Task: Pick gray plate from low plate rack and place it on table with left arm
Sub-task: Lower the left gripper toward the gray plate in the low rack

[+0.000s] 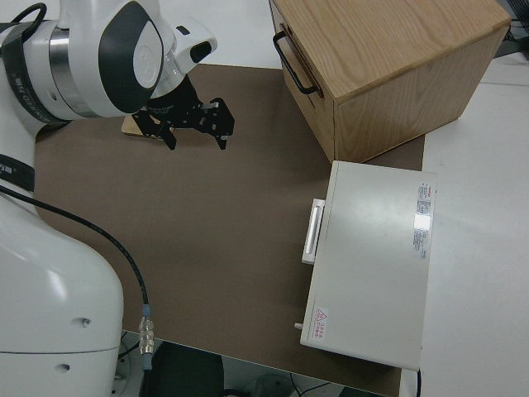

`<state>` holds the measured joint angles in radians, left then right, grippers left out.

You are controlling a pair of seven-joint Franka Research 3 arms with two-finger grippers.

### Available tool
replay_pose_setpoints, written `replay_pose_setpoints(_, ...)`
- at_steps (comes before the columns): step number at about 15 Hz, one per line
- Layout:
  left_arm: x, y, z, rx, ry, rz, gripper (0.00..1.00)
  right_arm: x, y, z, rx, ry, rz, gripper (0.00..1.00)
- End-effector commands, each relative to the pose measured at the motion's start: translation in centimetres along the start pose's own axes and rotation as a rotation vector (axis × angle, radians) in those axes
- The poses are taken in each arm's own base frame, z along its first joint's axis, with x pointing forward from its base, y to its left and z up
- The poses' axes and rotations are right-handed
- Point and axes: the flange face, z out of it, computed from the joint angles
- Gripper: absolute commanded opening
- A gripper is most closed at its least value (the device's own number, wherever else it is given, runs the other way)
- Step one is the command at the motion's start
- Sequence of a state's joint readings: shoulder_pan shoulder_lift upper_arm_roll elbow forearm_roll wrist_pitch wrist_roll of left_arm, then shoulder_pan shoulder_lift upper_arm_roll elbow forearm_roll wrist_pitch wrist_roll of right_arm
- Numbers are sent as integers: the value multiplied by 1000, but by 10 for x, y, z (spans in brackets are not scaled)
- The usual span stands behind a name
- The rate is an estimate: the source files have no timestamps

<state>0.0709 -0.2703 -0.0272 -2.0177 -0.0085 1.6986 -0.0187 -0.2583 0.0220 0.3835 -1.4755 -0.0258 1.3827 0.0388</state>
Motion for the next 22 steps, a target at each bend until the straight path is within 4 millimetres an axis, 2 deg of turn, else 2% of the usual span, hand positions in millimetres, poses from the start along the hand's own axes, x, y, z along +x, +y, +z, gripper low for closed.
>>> replay_pose_setpoints(1,-6,-35,8,39,37,-35,991,-2,2,-3,-7,-5,16,983)
replay_pose_setpoints(2,-6,-48,15,41,44,-55,991,-2,2,-3,-6,-2,16,983)
replay_pose_setpoints(5,-8,-71,27,83,46,-82,991,-2,2,-3,-6,-3,16,983)
replay_pose_setpoints(8,-12,-87,37,115,52,-100,991,-2,2,-3,-6,-2,16,983)
replay_pose_setpoints(16,-26,-111,87,188,62,-139,989,-2,2,-3,-6,-2,16,983)
replay_pose_setpoints(20,-28,-111,104,231,50,-144,983,-2,2,-3,-7,-5,16,983)
replay_pose_setpoints(22,-29,-111,113,229,35,-143,925,-2,3,-3,-6,-2,17,983)
